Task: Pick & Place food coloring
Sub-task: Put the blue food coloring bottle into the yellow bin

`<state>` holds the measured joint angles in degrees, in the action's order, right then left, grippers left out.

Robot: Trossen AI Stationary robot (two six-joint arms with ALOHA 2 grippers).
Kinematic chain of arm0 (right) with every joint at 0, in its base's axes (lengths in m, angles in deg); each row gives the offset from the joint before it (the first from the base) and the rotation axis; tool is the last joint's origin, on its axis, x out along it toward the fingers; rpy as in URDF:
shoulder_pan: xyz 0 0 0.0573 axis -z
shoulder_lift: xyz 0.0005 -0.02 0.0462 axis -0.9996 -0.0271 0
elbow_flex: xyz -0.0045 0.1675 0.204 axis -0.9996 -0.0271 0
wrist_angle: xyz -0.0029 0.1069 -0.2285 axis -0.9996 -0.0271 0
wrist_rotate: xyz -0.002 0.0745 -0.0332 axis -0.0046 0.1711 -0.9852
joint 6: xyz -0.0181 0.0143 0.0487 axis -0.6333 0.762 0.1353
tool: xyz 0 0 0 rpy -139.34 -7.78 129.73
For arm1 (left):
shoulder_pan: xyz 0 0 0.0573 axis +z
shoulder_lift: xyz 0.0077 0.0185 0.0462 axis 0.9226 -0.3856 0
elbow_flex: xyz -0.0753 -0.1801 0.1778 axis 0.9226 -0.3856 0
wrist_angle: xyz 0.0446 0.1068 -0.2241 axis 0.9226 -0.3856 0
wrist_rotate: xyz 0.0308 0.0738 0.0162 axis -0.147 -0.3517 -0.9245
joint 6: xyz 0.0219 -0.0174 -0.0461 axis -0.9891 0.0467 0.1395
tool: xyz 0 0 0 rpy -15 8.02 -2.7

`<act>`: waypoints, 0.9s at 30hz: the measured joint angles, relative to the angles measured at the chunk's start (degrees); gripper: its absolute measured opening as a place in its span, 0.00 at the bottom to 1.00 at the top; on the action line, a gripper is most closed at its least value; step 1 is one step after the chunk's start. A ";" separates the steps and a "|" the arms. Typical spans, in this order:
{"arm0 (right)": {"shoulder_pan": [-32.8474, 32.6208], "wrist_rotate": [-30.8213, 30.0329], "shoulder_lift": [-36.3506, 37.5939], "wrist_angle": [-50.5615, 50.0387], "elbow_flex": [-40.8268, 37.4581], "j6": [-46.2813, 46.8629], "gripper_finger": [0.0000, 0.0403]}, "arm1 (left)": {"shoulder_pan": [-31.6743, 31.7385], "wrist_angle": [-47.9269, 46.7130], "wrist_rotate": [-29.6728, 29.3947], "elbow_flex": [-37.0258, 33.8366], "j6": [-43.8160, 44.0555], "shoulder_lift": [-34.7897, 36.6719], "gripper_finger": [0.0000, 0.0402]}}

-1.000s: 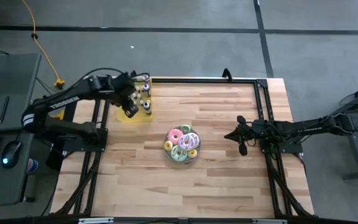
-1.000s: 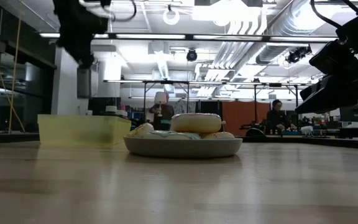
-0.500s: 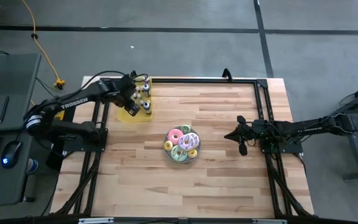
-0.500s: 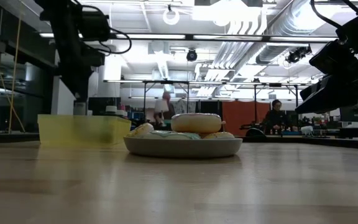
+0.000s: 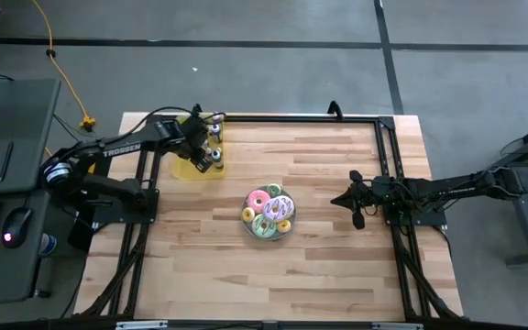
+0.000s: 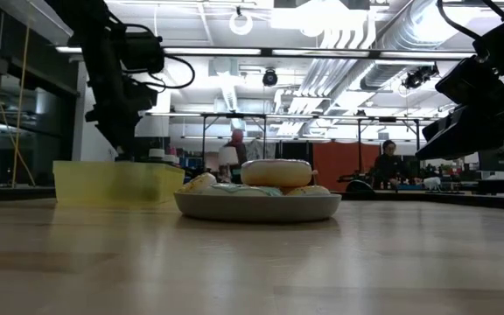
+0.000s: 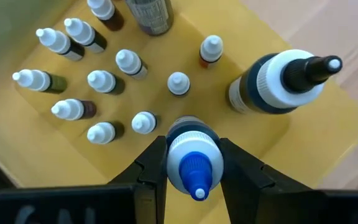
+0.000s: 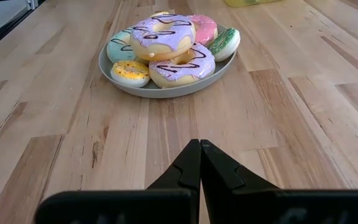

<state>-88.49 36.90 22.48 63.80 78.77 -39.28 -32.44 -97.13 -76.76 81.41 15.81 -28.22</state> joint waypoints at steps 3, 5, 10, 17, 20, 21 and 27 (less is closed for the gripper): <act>0.00 -0.01 0.00 0.00 0.00 0.00 0.00 | 0.00 1.46 0.02 -0.62 -0.55 0.00 0.24; -0.01 0.00 0.02 -0.01 -0.02 0.00 0.00 | 0.00 2.45 0.02 -1.44 -0.54 0.00 0.26; 0.00 -0.01 0.01 0.01 -0.01 0.00 0.00 | 0.00 4.38 0.17 -2.82 -0.53 0.18 0.33; 0.01 -0.02 0.00 0.01 0.00 0.00 0.00 | 0.00 5.26 0.19 -2.94 -0.54 0.11 0.35; 0.01 -0.02 0.00 0.00 -0.01 0.00 0.00 | 0.00 5.48 0.20 -2.97 -0.52 0.09 0.35; 0.00 -0.02 0.00 0.01 -0.01 0.00 0.00 | 0.00 5.52 0.27 -2.97 -0.54 0.09 0.35; 0.00 -0.01 0.01 0.00 -0.01 0.00 0.00 | 0.00 5.58 1.92 -2.97 -0.55 0.07 0.35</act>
<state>-88.49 36.89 22.49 63.80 78.76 -39.28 -32.44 -91.55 -74.84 78.45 15.26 -28.15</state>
